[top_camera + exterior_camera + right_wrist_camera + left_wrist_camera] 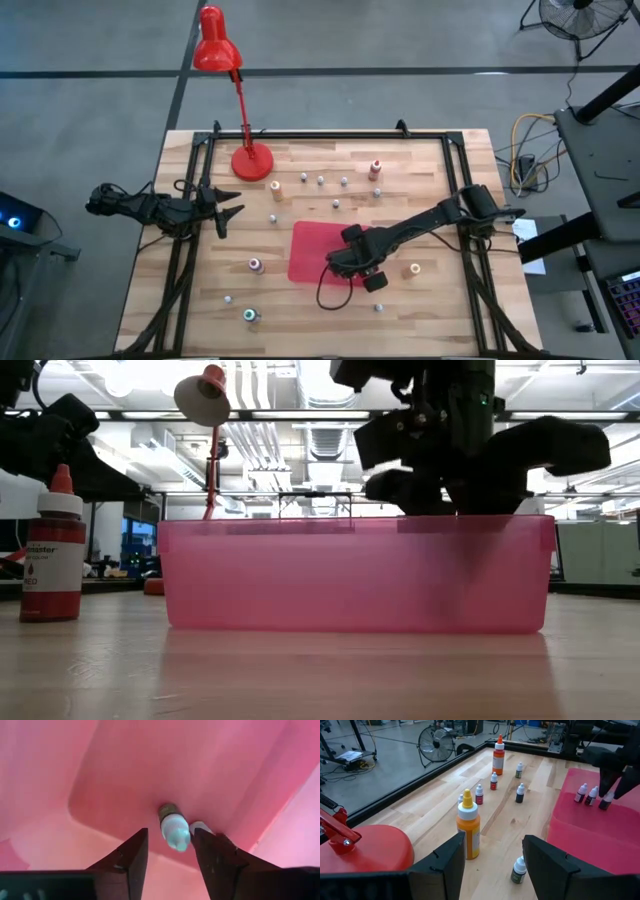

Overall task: Pick & Place food coloring
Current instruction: Put the small purple food coloring bottle in the red bin

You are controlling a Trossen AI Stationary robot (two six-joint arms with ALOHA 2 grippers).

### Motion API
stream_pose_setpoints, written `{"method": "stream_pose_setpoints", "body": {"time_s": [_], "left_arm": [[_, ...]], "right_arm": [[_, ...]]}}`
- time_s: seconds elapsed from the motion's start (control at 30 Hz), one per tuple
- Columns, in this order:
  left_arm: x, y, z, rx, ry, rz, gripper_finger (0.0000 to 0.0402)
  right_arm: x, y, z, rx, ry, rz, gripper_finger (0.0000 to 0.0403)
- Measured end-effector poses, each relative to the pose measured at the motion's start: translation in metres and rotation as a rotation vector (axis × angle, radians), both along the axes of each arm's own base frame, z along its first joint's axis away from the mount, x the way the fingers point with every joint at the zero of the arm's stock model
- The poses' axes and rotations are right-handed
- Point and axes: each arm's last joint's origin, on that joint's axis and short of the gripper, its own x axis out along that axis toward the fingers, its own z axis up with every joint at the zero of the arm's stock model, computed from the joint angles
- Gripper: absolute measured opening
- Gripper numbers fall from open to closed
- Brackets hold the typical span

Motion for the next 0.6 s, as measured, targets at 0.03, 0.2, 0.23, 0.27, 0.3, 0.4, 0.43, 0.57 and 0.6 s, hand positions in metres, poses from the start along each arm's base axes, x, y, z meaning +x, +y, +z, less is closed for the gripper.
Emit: {"method": "stream_pose_setpoints", "body": {"time_s": [0.03, 0.2, 0.23, 0.27, 0.3, 0.4, 0.43, 0.57, 0.6], "left_arm": [[0.0, 0.0, 0.0, 0.0, 0.0, 0.0, 0.017], [0.0, 0.0, 0.0, 0.0, 0.0, 0.0, 0.017], [0.0, 0.0, 0.0, 0.0, 0.0, 0.0, 0.017], [0.0, 0.0, 0.0, 0.0, 0.0, 0.0, 0.017], [0.0, 0.0, 0.0, 0.0, 0.0, 0.0, 0.017], [0.0, 0.0, 0.0, 0.0, 0.0, 0.0, 0.017], [0.0, 0.0, 0.0, 0.0, 0.0, 0.0, 0.017], [0.0, 0.0, 0.0, 0.0, 0.0, 0.0, 0.017], [0.0, 0.0, 0.0, 0.0, 0.0, 0.0, 0.017]], "right_arm": [[0.001, 0.0, 0.003, -0.01, -0.01, 0.001, 0.0161], [0.001, -0.001, 0.02, -0.036, -0.067, 0.0, 0.0178], [0.002, -0.001, 0.023, -0.034, -0.073, -0.002, 0.0181], [0.003, -0.001, 0.028, -0.03, -0.086, -0.002, 0.0183], [0.003, 0.0, 0.032, -0.026, -0.099, -0.001, 0.0185], [0.003, 0.002, 0.047, -0.011, -0.135, -0.027, 0.0188], [0.004, 0.002, 0.051, -0.003, -0.151, -0.049, 0.0189], [0.005, 0.004, 0.067, 0.013, -0.21, -0.155, 0.0189], [0.004, 0.004, 0.072, 0.019, -0.223, -0.187, 0.0189]]}}
